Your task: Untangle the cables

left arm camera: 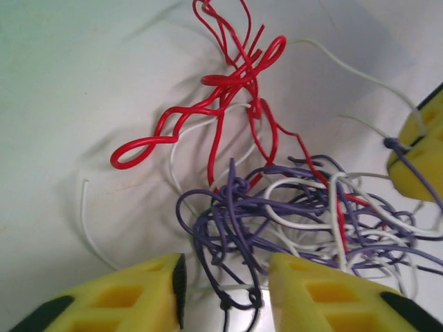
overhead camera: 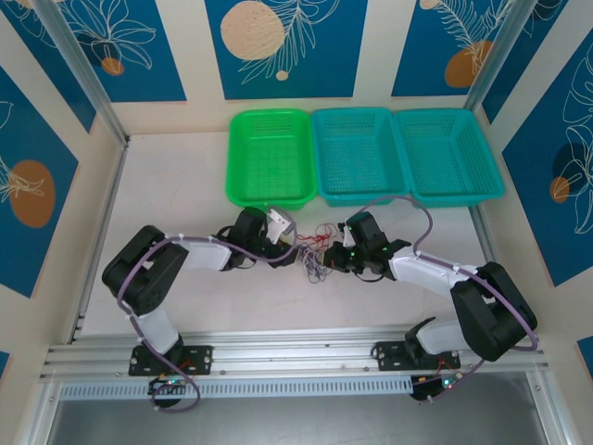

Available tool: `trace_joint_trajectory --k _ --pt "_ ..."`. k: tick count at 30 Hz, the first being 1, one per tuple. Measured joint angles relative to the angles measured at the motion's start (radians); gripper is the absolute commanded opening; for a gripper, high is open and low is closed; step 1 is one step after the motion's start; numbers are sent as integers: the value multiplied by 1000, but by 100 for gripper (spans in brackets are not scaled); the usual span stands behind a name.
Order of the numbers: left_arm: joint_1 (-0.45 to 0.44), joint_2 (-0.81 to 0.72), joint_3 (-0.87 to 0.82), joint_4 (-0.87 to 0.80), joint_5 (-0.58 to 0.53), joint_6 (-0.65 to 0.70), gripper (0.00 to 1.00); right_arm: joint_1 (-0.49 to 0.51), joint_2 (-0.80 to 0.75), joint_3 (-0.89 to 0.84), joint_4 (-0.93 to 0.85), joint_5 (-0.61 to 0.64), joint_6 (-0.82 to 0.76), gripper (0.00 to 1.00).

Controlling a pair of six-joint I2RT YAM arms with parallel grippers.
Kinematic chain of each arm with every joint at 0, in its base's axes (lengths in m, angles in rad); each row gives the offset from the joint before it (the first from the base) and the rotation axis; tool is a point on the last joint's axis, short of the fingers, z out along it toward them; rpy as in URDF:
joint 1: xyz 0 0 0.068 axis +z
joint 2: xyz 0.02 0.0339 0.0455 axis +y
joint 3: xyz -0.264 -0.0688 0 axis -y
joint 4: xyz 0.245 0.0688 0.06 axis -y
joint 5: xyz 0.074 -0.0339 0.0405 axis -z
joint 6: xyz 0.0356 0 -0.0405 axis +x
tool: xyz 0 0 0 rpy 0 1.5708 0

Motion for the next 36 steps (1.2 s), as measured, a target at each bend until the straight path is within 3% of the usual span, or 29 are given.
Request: trace_joint_trajectory --k 2,8,11,14,16,17,18,20,22,26,28,33,36 --pt "0 13 0 -2 -8 -10 0 0 0 5 -5 1 0 0" --pt "2 -93 -72 -2 -101 -56 0 -39 -51 -6 -60 117 66 0" --pt "23 -272 -120 -75 -231 -102 0 -198 -216 -102 -97 170 130 0" --pt "38 -414 -129 -117 -248 -148 0 -356 -444 -201 -129 111 168 0" --pt "58 -463 -129 -162 -284 -162 0 -421 -574 -230 -175 145 174 0" --pt "81 -472 -130 -183 -296 -170 0 -450 -623 -240 -200 172 174 4" --pt "95 -472 -132 -192 -298 -180 0 -453 -650 -245 -218 186 173 19" --pt "113 -458 -143 -200 -288 -204 0 -407 -670 -244 -243 184 161 55" --pt "103 -442 -151 -198 -256 -224 0 -320 -661 -220 -273 190 126 67" --pt "71 -416 -151 -177 -184 -239 0 -62 -590 -96 -306 264 34 71" --pt "44 -401 -147 -157 -144 -237 16 13 -523 -26 -311 299 4 71" --pt "-85 -282 -43 -154 -143 -248 29 73 -308 103 -357 400 -25 72" --pt "-151 -172 62 -148 -178 -290 31 85 -186 142 -387 438 -41 79"
